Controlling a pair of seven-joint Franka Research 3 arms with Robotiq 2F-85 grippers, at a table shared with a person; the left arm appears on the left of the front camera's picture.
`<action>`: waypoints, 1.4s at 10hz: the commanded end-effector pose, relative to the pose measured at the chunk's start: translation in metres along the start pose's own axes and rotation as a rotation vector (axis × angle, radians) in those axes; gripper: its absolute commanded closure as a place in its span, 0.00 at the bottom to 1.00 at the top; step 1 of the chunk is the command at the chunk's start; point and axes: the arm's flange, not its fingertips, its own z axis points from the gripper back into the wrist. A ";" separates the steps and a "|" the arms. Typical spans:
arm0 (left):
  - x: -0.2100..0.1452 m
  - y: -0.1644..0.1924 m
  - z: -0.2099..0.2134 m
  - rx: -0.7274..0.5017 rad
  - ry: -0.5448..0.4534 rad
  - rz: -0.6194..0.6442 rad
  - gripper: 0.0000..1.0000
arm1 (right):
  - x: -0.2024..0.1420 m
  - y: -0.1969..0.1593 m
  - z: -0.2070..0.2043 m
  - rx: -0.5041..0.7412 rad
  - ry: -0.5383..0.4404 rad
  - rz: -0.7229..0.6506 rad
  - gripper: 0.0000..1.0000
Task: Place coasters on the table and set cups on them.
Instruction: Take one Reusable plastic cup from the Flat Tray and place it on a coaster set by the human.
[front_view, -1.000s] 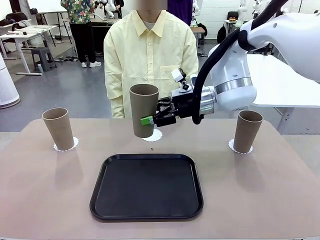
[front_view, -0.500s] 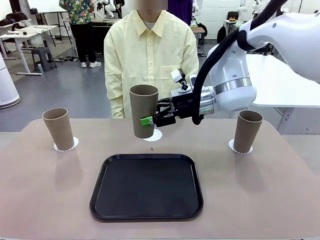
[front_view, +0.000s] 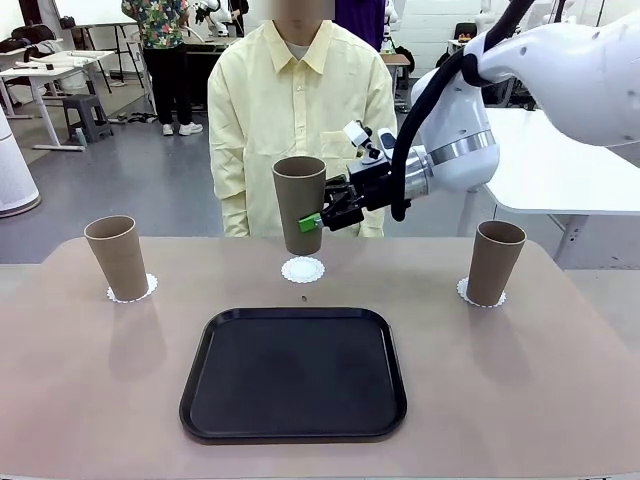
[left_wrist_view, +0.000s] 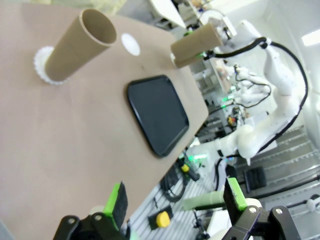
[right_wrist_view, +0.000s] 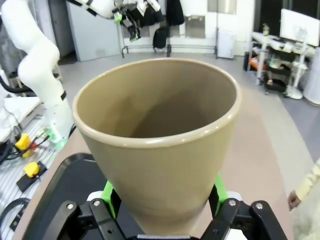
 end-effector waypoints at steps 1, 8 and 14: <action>0.000 -0.002 0.001 -0.009 -0.007 -0.004 0.00 | -0.001 -0.034 -0.007 0.096 -0.007 -0.019 0.17; 0.000 -0.002 0.001 -0.009 -0.007 -0.004 0.00 | -0.019 -0.050 -0.011 0.095 -0.021 0.001 0.17; 0.000 -0.002 0.001 -0.009 -0.007 -0.004 0.00 | -0.043 -0.093 0.001 0.154 -0.094 0.003 0.17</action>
